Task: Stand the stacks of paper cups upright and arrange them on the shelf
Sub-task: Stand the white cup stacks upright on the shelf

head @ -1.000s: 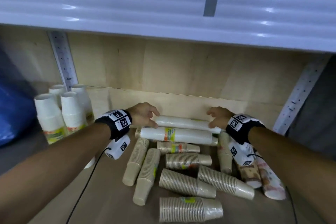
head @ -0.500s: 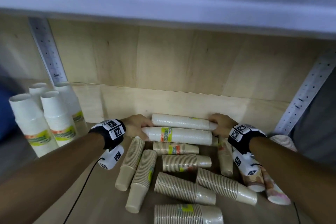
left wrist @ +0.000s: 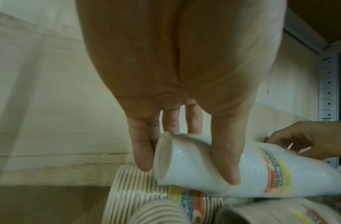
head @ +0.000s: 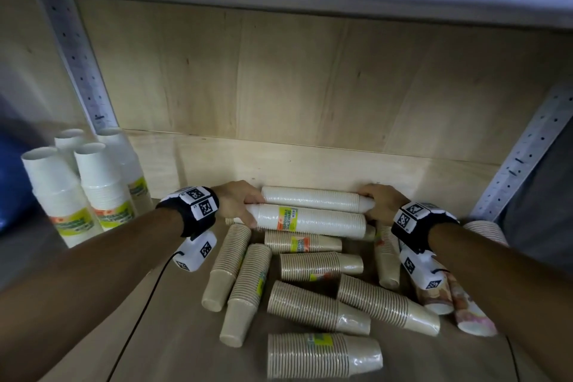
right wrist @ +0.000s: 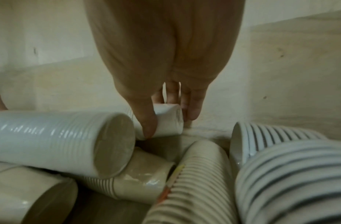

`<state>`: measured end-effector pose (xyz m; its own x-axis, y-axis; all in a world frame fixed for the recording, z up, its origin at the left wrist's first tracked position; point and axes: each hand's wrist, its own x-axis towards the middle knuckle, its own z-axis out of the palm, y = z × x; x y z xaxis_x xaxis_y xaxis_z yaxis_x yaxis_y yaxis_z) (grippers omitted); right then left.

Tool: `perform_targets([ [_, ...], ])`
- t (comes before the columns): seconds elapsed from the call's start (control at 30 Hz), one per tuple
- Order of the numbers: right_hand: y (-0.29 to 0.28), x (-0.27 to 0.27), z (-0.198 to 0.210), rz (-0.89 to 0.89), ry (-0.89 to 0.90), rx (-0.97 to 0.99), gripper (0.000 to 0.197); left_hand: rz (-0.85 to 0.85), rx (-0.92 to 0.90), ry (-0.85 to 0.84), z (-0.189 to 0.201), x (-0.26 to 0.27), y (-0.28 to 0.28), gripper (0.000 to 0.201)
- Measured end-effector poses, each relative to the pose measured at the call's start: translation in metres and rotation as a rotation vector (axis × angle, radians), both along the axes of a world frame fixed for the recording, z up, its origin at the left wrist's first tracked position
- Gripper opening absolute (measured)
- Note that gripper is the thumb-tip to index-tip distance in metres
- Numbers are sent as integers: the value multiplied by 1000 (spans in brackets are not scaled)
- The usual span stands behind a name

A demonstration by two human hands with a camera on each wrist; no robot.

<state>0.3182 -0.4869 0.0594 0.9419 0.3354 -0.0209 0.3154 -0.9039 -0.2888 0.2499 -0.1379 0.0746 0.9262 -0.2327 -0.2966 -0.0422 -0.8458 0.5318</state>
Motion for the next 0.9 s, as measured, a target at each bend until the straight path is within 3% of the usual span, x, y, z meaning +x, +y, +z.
perform_targets([
  [0.2, 2, -9, 23, -6, -13, -27, 53, 29, 76, -92, 23, -6, 1, 59],
  [0.37, 1, -20, 50, -29, -74, -14, 54, 61, -119, -171, 47, -19, -2, 49],
  [0.57, 13, -34, 82, -3, -163, 133, 49, 66, -363, -272, 91, -42, -18, 32],
  [0.9, 83, -63, 140, 152, -301, 239, 46, 164, -385, -478, 164, -81, -7, 33],
])
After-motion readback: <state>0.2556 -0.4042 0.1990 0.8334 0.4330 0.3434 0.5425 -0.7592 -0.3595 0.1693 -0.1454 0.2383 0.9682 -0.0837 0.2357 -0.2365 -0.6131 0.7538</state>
